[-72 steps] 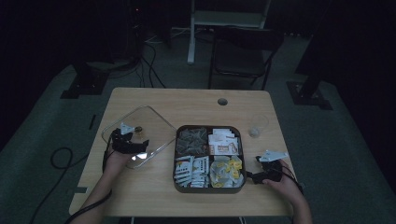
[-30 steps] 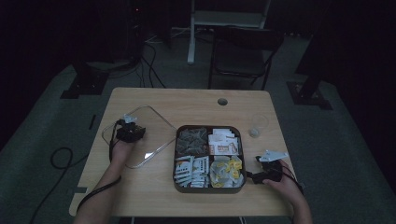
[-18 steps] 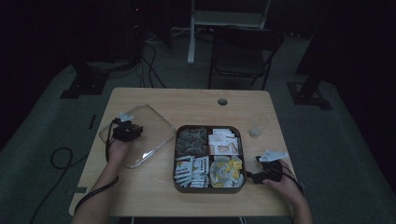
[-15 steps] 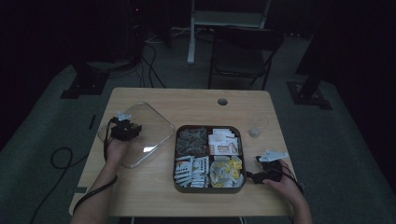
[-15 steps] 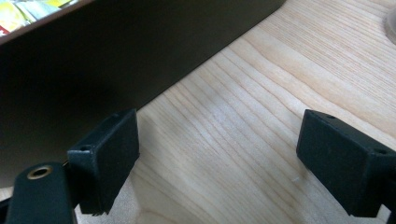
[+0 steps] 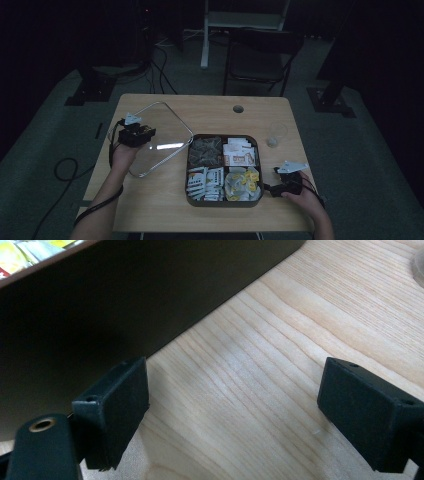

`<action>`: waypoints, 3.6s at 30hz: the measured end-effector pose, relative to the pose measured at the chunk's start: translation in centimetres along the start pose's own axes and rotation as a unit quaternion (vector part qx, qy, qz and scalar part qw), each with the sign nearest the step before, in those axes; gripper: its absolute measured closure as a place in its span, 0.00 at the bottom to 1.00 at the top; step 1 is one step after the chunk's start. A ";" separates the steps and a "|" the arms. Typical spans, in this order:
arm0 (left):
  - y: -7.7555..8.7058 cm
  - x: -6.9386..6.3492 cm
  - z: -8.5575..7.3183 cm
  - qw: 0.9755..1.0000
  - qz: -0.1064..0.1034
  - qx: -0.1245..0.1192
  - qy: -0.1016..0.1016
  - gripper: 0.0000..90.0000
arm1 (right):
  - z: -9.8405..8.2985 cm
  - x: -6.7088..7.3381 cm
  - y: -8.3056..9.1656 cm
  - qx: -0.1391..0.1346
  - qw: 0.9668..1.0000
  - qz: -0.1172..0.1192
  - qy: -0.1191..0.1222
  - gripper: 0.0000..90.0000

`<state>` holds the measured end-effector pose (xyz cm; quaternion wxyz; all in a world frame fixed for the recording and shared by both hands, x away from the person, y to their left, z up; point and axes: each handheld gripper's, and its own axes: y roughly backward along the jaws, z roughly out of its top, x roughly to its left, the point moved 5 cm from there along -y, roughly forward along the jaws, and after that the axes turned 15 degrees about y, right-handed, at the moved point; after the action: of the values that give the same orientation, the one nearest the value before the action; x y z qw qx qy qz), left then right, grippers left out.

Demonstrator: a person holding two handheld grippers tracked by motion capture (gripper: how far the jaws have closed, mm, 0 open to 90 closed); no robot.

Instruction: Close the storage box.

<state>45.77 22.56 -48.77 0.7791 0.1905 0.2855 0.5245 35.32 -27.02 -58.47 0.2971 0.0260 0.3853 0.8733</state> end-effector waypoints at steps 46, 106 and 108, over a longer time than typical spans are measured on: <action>-1.2 -16.4 -1.1 0.971 -0.170 0.054 -0.157 0.67 | 0.0 0.0 0.0 0.000 1.000 0.000 0.000 0.14; -5.6 -23.3 -6.0 0.941 -0.224 0.123 -0.223 0.67 | 0.0 0.0 0.0 0.000 1.000 0.000 0.001 0.14; -5.6 -23.3 -6.0 0.941 -0.224 0.122 -0.222 0.66 | 0.0 0.0 0.0 -0.001 1.000 0.000 0.001 0.14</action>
<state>39.20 -1.12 -51.01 0.8910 0.3267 0.2019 0.2422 35.34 -27.02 -58.47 0.2971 0.0247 0.3851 0.8734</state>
